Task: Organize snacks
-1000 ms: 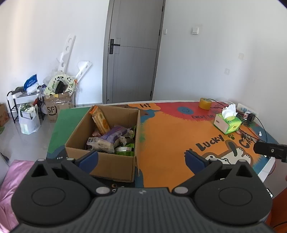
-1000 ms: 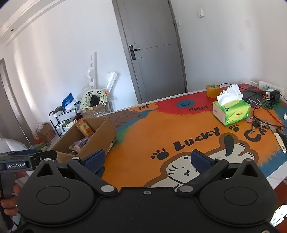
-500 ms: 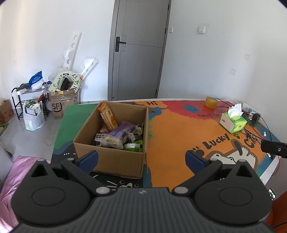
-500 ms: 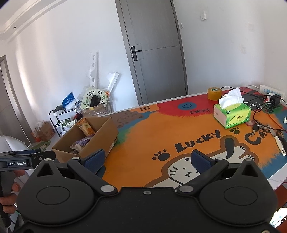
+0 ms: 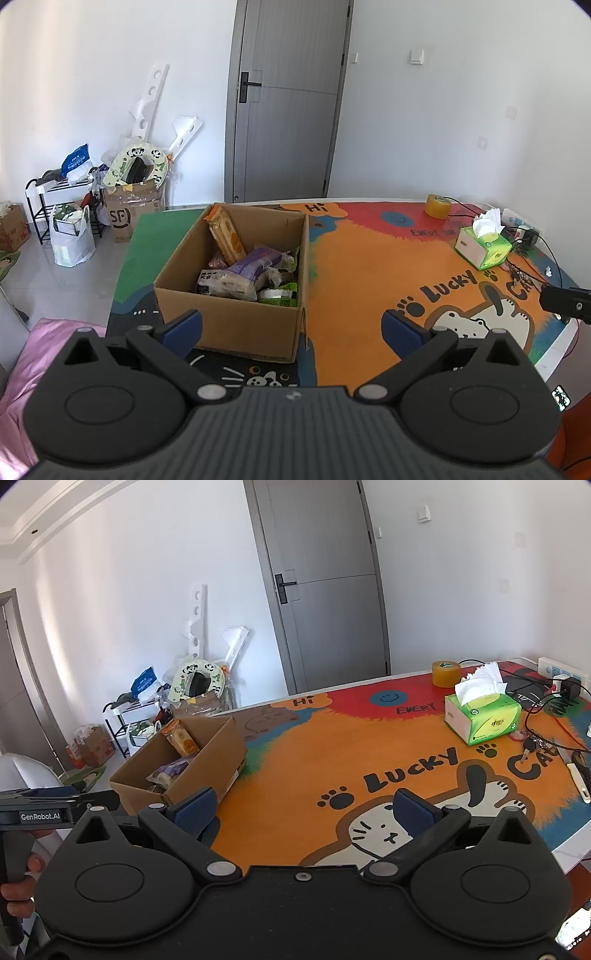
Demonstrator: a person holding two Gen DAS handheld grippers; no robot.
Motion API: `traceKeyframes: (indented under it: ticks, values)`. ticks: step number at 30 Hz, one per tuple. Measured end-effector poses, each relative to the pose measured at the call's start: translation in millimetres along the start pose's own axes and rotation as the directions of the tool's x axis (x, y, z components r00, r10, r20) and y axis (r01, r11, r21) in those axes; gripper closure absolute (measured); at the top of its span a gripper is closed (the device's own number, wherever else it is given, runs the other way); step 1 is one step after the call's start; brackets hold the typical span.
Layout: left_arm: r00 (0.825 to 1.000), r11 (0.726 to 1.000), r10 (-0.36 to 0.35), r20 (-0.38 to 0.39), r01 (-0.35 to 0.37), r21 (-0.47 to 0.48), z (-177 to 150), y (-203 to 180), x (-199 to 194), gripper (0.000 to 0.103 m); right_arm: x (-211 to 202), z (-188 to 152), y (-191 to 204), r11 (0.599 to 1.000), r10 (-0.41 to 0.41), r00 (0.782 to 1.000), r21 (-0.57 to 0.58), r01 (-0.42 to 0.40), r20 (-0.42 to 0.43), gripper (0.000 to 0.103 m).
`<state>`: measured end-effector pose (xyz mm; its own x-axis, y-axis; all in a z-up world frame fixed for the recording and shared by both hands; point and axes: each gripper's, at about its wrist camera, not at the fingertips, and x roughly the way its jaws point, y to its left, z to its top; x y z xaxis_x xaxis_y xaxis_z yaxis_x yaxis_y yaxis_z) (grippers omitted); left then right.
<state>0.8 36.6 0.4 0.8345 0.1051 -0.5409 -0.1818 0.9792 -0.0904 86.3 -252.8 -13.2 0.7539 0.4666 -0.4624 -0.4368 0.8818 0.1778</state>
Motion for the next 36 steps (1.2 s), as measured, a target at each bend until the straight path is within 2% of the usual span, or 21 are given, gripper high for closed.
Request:
traceKeyframes:
  ticks: [36]
  values:
    - [0.999,1.0,0.017,-0.029,-0.017,-0.009,-8,10,6,0.001,3,-3,4,1.0,-0.006,1.0,-0.013,0.006,-0.012,0.0]
